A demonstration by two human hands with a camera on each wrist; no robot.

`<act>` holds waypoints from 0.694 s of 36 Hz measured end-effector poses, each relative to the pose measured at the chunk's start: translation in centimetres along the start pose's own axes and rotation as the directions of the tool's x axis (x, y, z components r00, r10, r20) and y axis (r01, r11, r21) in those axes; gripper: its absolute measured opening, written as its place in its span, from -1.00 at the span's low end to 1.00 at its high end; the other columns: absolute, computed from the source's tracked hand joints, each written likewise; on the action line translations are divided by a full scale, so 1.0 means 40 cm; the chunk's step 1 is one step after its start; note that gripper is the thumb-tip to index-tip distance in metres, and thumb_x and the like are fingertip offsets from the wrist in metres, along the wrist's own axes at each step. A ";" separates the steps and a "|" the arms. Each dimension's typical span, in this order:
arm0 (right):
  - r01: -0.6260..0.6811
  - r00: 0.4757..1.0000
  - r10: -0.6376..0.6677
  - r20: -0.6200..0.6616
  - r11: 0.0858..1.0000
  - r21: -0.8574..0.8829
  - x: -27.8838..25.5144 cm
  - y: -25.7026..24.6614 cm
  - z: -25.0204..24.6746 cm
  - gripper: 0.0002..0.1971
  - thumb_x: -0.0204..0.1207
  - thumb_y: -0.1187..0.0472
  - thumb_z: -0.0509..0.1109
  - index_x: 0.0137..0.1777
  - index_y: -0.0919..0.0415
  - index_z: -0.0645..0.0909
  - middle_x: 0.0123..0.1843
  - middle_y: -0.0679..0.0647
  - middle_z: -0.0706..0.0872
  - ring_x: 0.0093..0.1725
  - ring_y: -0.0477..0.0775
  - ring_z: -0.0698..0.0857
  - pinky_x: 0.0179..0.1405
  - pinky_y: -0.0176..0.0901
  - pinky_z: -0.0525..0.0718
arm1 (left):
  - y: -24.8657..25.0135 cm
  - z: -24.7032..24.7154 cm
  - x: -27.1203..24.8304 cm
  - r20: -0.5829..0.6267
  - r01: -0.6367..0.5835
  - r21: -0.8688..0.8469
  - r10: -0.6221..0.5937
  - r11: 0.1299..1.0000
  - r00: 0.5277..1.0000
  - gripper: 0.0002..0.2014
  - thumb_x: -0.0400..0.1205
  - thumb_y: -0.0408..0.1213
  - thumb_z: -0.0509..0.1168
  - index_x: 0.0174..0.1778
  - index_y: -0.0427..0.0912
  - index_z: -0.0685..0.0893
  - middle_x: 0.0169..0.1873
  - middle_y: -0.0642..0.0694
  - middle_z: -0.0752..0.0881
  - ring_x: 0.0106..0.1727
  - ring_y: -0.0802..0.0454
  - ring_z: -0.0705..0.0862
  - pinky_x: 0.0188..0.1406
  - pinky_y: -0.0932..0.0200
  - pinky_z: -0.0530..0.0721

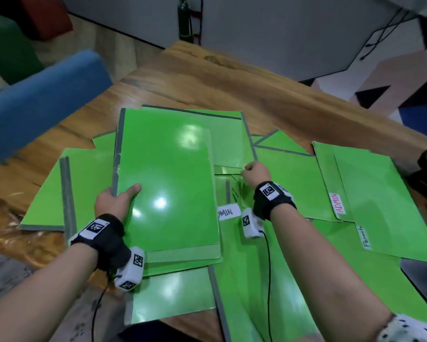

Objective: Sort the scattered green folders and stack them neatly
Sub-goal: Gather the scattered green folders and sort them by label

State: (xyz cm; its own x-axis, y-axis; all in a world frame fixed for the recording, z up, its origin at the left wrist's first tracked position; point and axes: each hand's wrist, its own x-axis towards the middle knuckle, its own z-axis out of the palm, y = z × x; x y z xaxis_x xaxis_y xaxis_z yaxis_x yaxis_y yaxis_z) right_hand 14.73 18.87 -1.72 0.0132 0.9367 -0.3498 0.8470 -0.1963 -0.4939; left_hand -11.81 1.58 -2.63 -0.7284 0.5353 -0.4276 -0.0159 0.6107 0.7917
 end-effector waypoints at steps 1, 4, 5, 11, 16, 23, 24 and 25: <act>-0.005 1.000 0.005 -0.018 1.000 -0.002 0.017 -0.016 0.016 -0.70 0.57 0.25 0.28 0.23 0.39 0.61 0.20 0.28 0.70 0.19 0.27 0.67 0.12 -0.03 0.63 | -0.002 0.002 0.011 -0.002 0.002 0.003 -0.002 1.000 1.000 -0.23 0.47 0.02 0.46 0.48 -0.37 0.39 0.34 -0.30 0.57 0.32 -0.28 0.55 0.39 -0.17 0.47; -0.060 0.994 0.060 -0.090 0.998 -0.006 0.067 -0.055 0.062 -0.52 0.55 0.09 0.30 0.38 0.37 0.47 0.34 0.30 0.60 0.31 0.30 0.59 0.22 0.05 0.60 | -0.016 0.009 0.043 0.003 0.021 0.008 -0.021 1.000 1.000 -0.19 0.45 0.05 0.46 0.51 -0.35 0.37 0.38 -0.29 0.55 0.35 -0.27 0.54 0.41 -0.17 0.46; -0.088 0.989 0.086 -0.116 0.996 -0.006 0.083 -0.064 0.075 -0.45 0.53 0.03 0.32 0.42 0.36 0.41 0.39 0.31 0.55 0.36 0.31 0.54 0.26 0.10 0.59 | -0.022 0.012 0.051 0.005 0.028 0.015 -0.029 0.999 1.000 -0.18 0.45 0.05 0.46 0.52 -0.34 0.36 0.39 -0.28 0.55 0.36 -0.27 0.54 0.41 -0.17 0.45; -0.256 0.961 0.242 -0.136 0.962 -0.091 0.134 -0.100 0.099 -0.13 0.39 -0.20 0.47 0.52 0.33 0.23 0.49 0.29 0.38 0.50 0.28 0.34 0.33 0.14 0.48 | -0.039 0.026 0.075 -0.007 0.039 0.063 -0.038 0.997 0.999 -0.14 0.44 0.09 0.46 0.55 -0.31 0.34 0.45 -0.27 0.51 0.40 -0.27 0.52 0.42 -0.15 0.45; -0.316 0.947 0.318 -0.036 0.947 0.050 0.159 -0.095 0.103 -0.44 0.34 -0.10 0.54 0.19 0.30 0.58 0.18 0.19 0.71 0.14 0.24 0.69 0.04 0.00 0.67 | -0.040 0.030 0.073 -0.001 0.043 0.078 -0.043 0.996 0.999 -0.16 0.45 0.09 0.44 0.55 -0.29 0.33 0.46 -0.26 0.49 0.43 -0.27 0.50 0.41 -0.16 0.44; -0.328 0.943 0.331 0.031 0.909 0.258 0.110 -0.058 0.038 -0.59 0.62 0.18 0.28 0.41 0.36 0.48 0.38 0.18 0.61 0.31 0.19 0.63 -0.06 -0.21 0.64 | -0.027 0.030 0.065 0.014 0.027 0.067 -0.028 0.997 1.000 -0.20 0.45 0.07 0.46 0.51 -0.30 0.39 0.41 -0.25 0.55 0.36 -0.27 0.54 0.38 -0.16 0.45; -0.290 0.954 0.299 0.024 0.898 0.331 0.100 -0.035 0.024 -0.58 0.64 0.15 0.25 0.44 0.34 0.45 0.41 0.17 0.59 0.32 0.20 0.62 -0.14 -0.24 0.65 | -0.022 0.030 0.060 0.021 0.021 0.067 -0.023 0.998 1.000 -0.19 0.44 0.07 0.46 0.52 -0.29 0.39 0.42 -0.25 0.54 0.36 -0.27 0.54 0.38 -0.16 0.46; -0.281 0.955 0.294 0.030 0.871 0.404 0.077 -0.013 0.007 -0.58 0.66 0.09 0.23 0.42 0.34 0.46 0.38 0.19 0.60 0.30 0.22 0.63 -0.16 -0.25 0.68 | -0.019 0.031 0.055 0.029 0.018 0.070 -0.020 0.997 0.999 -0.18 0.44 0.08 0.46 0.52 -0.29 0.38 0.42 -0.25 0.54 0.36 -0.27 0.54 0.38 -0.17 0.46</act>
State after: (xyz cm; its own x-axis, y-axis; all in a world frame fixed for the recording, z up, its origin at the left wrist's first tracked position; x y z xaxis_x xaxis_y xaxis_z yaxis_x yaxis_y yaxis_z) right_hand 14.16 21.78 -2.76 0.2461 0.8283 -0.5033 0.5193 -0.5512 -0.6531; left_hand -12.56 3.01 -4.73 -0.7078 0.5397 -0.4559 0.0190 0.6596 0.7514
